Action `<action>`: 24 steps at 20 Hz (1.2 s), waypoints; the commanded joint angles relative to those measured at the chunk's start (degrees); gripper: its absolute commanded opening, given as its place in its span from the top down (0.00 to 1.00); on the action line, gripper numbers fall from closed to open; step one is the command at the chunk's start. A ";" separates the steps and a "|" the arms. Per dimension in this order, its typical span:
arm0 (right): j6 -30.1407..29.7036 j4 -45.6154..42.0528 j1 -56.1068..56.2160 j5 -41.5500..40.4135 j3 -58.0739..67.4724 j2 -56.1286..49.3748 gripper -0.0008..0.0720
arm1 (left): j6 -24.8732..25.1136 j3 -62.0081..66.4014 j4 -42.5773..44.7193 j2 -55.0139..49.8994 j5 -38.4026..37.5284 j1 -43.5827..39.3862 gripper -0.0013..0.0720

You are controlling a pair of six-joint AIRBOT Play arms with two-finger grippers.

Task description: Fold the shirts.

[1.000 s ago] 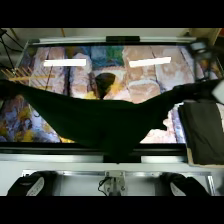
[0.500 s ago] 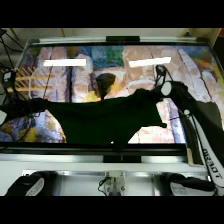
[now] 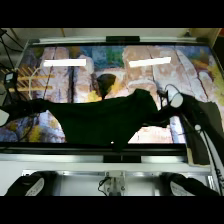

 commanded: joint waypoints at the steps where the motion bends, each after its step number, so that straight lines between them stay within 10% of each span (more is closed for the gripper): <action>1: -2.51 12.35 -0.20 -9.75 -10.80 2.01 0.15 | 0.00 -0.04 0.02 0.00 -0.24 -0.04 0.93; 8: -4.04 17.49 2.86 -15.78 -12.57 -3.91 0.33 | 0.00 -0.04 0.00 0.00 -0.24 -0.04 0.94; 10: -3.87 17.33 4.35 -16.41 -12.50 -3.87 0.85 | 0.00 -0.04 0.02 0.02 -0.24 -0.04 0.93; 11: -3.78 17.44 4.37 -16.39 -12.50 -3.08 0.89 | 0.00 -0.04 0.02 0.02 -0.24 -0.02 0.94; 18: -5.07 12.72 4.37 -13.20 -9.70 15.98 0.90 | 0.07 5.05 1.46 0.57 -0.28 -0.02 0.93; 24: -3.85 -18.62 4.37 -15.72 20.31 35.10 0.90 | -1.55 36.15 4.74 4.66 -1.51 -0.04 0.94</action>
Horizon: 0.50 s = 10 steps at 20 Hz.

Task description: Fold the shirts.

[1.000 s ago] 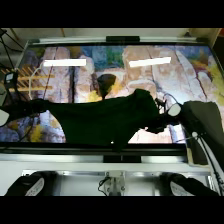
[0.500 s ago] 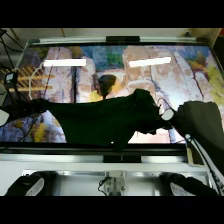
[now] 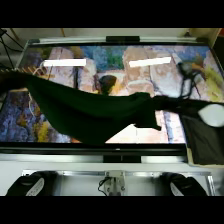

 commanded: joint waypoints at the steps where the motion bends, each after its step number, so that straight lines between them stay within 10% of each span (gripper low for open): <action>1: 4.52 -22.27 0.07 -5.05 18.97 9.81 0.90 | -2.01 19.32 1.11 2.73 -0.24 0.00 0.94; 10: 11.91 -32.39 0.07 -12.07 37.99 12.83 0.90 | -6.62 33.64 4.96 11.91 -9.81 0.02 0.94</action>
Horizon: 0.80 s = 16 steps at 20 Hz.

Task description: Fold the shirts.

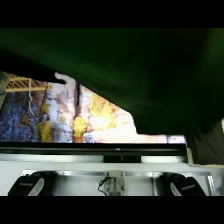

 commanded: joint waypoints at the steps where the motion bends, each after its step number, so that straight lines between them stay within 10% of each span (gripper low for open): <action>1: 1.14 -5.35 0.00 -1.07 2.97 -0.61 0.90 | -0.92 1.62 4.63 1.53 -9.05 0.04 0.94; 11: 0.31 -6.29 0.00 17.59 2.95 -26.75 0.89 | 0.39 -20.50 8.22 -12.79 -9.35 0.04 0.93; 16: 3.89 -6.25 0.00 -2.05 2.97 -49.86 0.89 | -0.39 -25.81 11.43 -30.49 4.52 0.96 0.94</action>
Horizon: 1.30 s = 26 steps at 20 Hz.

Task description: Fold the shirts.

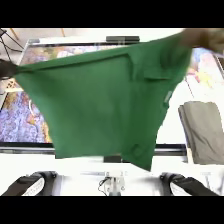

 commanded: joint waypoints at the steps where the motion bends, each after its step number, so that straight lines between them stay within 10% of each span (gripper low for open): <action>1: 5.79 0.31 -0.04 -15.34 0.07 -14.93 0.89 | -1.46 -1.84 1.51 -12.59 9.92 1.09 0.94; 5: 17.16 2.99 -0.04 -23.45 0.07 -24.68 0.89 | -5.81 2.32 1.46 -25.99 12.24 2.29 0.93; 10: 16.31 14.82 0.00 -7.82 0.07 -31.71 0.89 | -6.64 2.43 -6.51 -35.45 6.47 0.90 0.91; 12: 15.63 18.29 0.00 -5.66 0.07 -32.22 0.82 | -6.60 2.45 -11.50 -36.98 2.21 0.55 0.48; 13: 15.63 18.80 -0.07 -5.70 0.09 -31.23 0.51 | -6.36 2.60 -12.70 -36.81 -0.22 0.68 0.10; 14: 14.67 18.73 -0.50 -5.55 0.09 -29.73 0.23 | -5.09 3.85 -12.68 -36.59 -4.24 1.25 0.06; 20: -2.91 15.61 -11.26 20.31 0.04 -18.40 0.25 | 10.49 5.55 -16.09 -30.62 -31.71 14.29 0.07; 23: -8.48 20.22 -18.45 37.77 -1.05 -18.25 0.55 | 15.17 -13.51 -23.02 -22.23 -28.92 23.32 0.07; 26: -9.33 26.86 -21.55 39.08 -4.15 -18.25 0.36 | 20.33 -30.51 -32.30 -15.96 -19.78 31.82 0.07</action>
